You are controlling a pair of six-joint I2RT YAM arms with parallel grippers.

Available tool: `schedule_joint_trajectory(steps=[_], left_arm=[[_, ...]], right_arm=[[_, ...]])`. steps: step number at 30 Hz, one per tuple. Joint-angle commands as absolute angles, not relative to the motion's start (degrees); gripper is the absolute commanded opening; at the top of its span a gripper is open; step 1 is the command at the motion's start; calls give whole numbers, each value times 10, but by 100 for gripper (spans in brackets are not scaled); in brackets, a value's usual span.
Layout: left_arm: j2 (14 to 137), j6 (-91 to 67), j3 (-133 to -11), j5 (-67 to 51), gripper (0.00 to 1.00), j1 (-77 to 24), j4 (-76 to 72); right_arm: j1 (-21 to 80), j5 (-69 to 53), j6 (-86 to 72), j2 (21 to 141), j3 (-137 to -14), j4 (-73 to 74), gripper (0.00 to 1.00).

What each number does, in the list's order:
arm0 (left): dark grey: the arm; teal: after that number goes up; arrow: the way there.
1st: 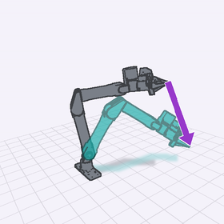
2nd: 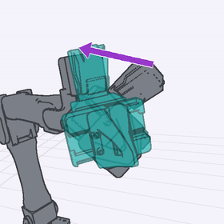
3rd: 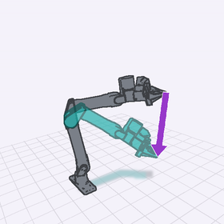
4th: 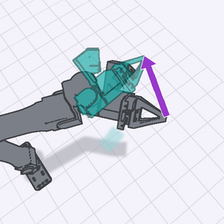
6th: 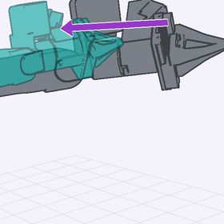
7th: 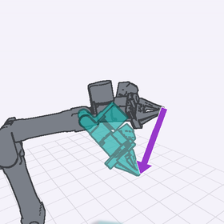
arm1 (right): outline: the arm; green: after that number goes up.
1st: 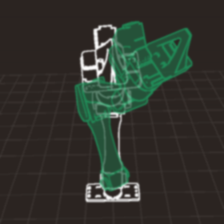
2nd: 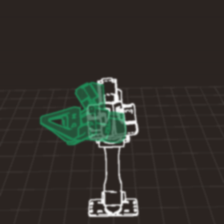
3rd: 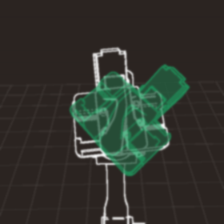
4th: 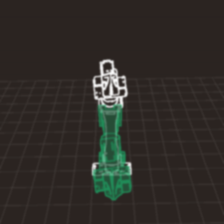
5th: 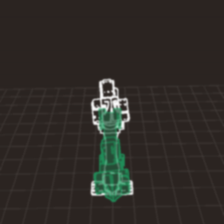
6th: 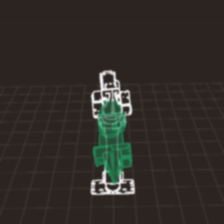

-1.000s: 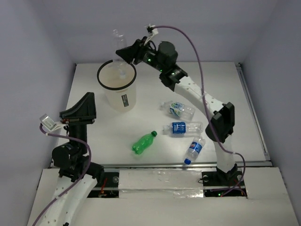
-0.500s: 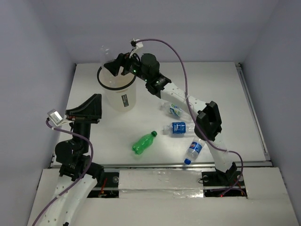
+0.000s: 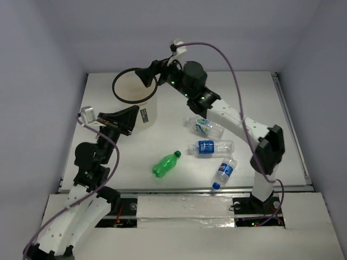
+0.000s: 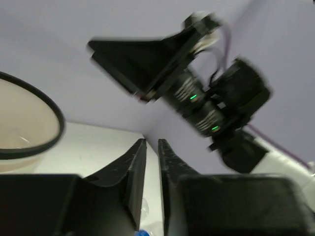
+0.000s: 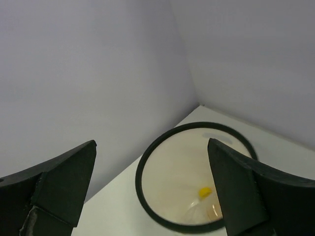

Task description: Put the plastic bottles in the bin

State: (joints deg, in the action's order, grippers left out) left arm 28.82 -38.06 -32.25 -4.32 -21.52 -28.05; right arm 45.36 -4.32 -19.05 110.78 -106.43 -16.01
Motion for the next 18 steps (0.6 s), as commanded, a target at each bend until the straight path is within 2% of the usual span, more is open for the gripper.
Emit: schedule_joint_trajectory(steps=[1,3,4,5,6,7,8,10,11,13,15,18], left_arm=[[337,-327,-358,-82,9,-285,-320],[393,-284,-371,-34,4,-342,-321],[413,-237,-376,-17,4,-402,-323],[460,-213,-381,6,4,-430,-330],[487,-192,-391,19,5,-455,-330],[511,-151,-398,21,8,-499,-331],[565,-129,-405,23,16,-520,-333],[618,-95,-430,30,29,-550,-339],[668,-66,-440,23,46,-569,-338],[717,-44,-484,-22,59,-581,-323],[783,-11,-533,-39,64,-605,-296],[851,38,-591,-47,65,-627,-259]], right_arm=[[454,32,-138,972,-1007,-208,100],[437,77,-130,910,-918,-213,97],[426,83,-135,845,-888,-211,89],[400,85,-154,812,-828,-206,72],[386,83,-166,779,-798,-202,39],[371,77,-177,718,-771,-198,29],[358,70,-191,690,-748,-181,25],[331,79,-201,642,-694,-157,24],[331,97,-206,600,-677,-138,25],[319,118,-209,561,-632,-122,31],[319,144,-215,509,-611,-94,38],[313,170,-214,456,-585,-58,50]])
